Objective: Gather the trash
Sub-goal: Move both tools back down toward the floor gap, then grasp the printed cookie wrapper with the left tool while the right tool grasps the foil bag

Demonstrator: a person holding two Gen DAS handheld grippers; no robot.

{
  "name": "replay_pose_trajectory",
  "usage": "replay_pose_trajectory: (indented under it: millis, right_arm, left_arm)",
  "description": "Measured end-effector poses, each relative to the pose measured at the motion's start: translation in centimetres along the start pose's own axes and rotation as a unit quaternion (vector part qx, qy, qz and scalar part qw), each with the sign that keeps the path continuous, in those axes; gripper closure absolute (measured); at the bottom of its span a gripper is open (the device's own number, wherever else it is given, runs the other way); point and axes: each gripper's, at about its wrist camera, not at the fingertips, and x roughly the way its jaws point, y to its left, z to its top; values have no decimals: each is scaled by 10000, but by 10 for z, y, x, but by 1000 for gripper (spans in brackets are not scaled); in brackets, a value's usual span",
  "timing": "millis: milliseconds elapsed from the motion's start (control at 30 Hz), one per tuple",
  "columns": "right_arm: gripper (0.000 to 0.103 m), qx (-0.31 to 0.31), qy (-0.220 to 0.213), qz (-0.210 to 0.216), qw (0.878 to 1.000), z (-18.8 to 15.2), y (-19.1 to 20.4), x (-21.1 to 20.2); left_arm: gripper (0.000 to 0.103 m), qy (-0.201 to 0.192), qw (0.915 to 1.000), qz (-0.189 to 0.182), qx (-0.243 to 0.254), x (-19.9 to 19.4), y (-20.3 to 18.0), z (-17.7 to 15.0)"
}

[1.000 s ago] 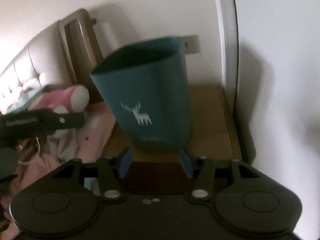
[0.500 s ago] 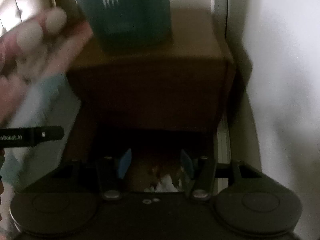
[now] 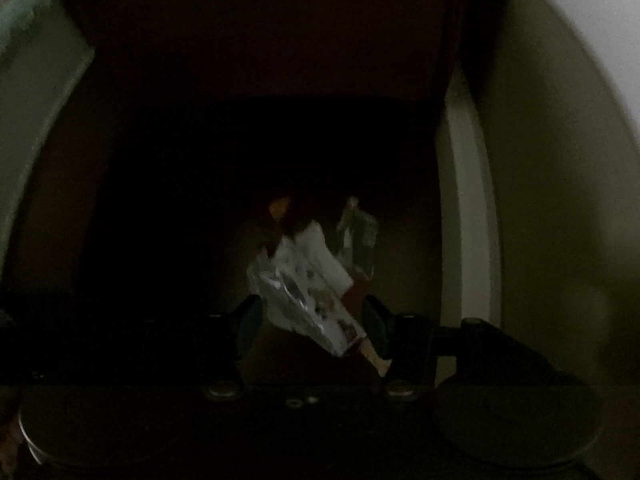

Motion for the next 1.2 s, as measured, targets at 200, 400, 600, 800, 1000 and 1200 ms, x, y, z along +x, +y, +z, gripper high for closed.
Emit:
replay_pose_trajectory:
  millis: [200,400,600,800,1000,1200]
  right_arm:
    - [49,-277,277,-48,9992,-24,-2,60]
    - [49,-582,392,-61,9975,-35,1,107]
    - [51,-888,433,-214,9949,-38,1,140]
    - [52,-960,345,-335,9942,-34,-3,162]
    - [57,-1277,266,-386,9907,-29,5,175]
    - [73,-1329,311,-473,9895,-26,9,184]
  left_arm:
    - [1,337,9976,-141,590,56,-15,-38]
    - [1,607,9907,-135,1210,111,-32,-76]
    - [1,813,9875,-118,1344,155,-38,-108]
    - [7,961,9840,-150,1491,183,-42,-128]
    - [31,1049,9826,-129,1525,197,-39,-137]
    - [35,999,9827,-289,1530,203,-40,-135]
